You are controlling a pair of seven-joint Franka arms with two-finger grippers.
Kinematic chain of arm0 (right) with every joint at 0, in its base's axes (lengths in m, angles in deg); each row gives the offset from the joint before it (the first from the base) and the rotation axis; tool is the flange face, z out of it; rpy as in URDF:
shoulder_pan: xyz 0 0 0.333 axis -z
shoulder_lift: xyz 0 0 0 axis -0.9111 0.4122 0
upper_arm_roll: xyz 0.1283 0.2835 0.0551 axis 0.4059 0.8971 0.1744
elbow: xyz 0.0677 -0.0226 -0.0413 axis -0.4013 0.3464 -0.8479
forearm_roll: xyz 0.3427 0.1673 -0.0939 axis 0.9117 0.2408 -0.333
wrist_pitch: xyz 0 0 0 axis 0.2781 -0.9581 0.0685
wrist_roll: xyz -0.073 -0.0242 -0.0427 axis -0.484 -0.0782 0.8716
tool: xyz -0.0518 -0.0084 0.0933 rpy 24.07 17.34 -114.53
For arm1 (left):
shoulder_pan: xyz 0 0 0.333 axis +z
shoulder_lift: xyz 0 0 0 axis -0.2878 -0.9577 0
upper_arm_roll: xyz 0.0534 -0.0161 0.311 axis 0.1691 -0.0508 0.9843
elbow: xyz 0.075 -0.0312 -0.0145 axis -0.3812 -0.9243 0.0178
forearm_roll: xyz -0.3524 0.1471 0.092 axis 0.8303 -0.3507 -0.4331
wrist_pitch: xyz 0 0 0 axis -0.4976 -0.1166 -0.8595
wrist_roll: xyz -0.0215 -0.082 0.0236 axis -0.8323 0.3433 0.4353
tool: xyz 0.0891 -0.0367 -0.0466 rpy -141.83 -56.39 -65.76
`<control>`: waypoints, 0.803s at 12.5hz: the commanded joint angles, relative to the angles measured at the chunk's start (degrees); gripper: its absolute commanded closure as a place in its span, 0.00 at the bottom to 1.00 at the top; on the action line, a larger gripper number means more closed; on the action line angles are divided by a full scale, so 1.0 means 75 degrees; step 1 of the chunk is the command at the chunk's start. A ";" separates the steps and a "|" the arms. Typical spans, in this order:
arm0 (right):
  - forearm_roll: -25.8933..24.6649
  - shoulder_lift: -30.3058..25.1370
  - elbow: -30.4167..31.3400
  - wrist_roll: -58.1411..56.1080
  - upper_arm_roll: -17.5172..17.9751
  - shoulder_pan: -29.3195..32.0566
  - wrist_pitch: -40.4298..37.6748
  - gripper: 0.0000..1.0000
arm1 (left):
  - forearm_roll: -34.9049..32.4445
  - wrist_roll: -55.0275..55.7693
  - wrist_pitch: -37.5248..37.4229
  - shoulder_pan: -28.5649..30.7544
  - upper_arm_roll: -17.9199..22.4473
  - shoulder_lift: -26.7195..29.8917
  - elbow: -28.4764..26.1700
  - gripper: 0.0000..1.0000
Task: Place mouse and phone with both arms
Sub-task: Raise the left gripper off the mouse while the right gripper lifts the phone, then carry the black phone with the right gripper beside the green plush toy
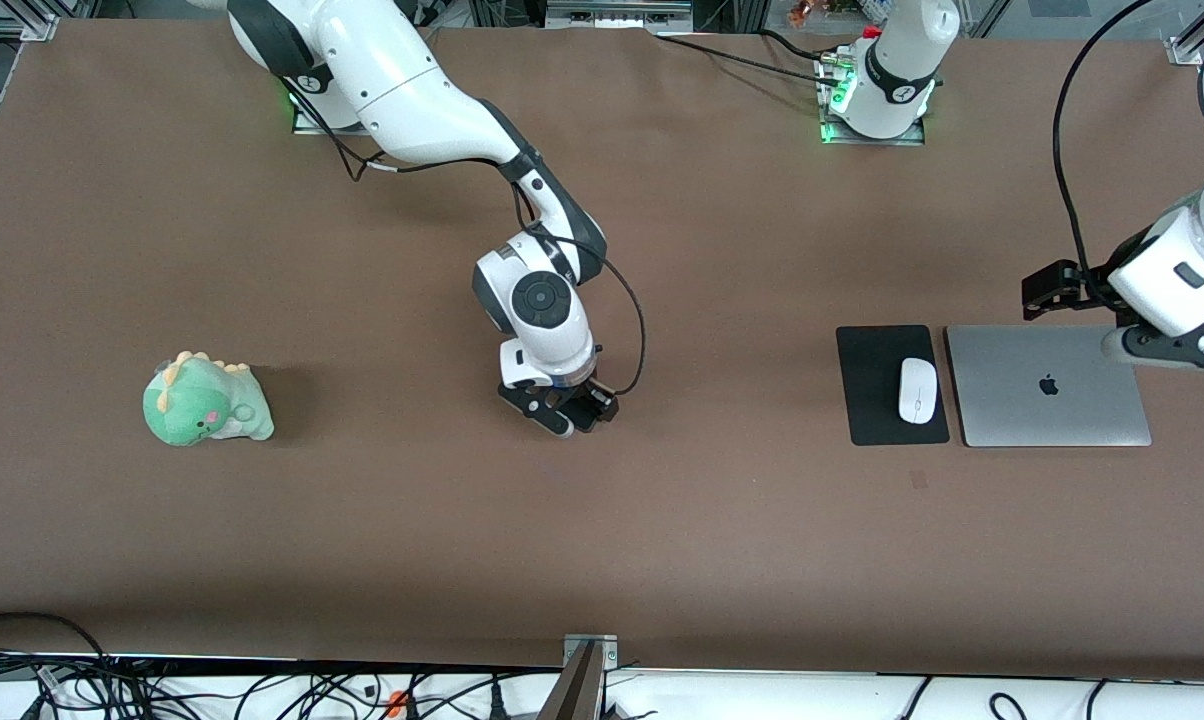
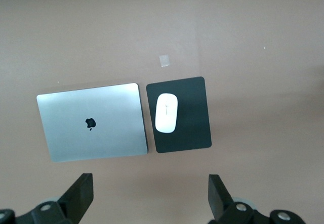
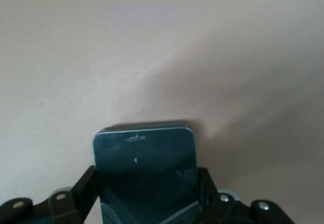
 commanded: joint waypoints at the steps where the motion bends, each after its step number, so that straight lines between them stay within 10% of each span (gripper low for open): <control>1: 0.0057 -0.0619 -0.0007 -0.1139 0.0051 0.0553 -0.0921 0.43 | 0.0099 0.0081 0.0176 -0.0185 0.0190 0.0701 -0.0763 0.00; 10: 0.0068 -0.1710 0.0882 -0.6541 0.0016 0.2838 -0.2564 0.41 | 0.0099 0.0056 0.0162 -0.0291 0.0155 0.0690 -0.0598 0.00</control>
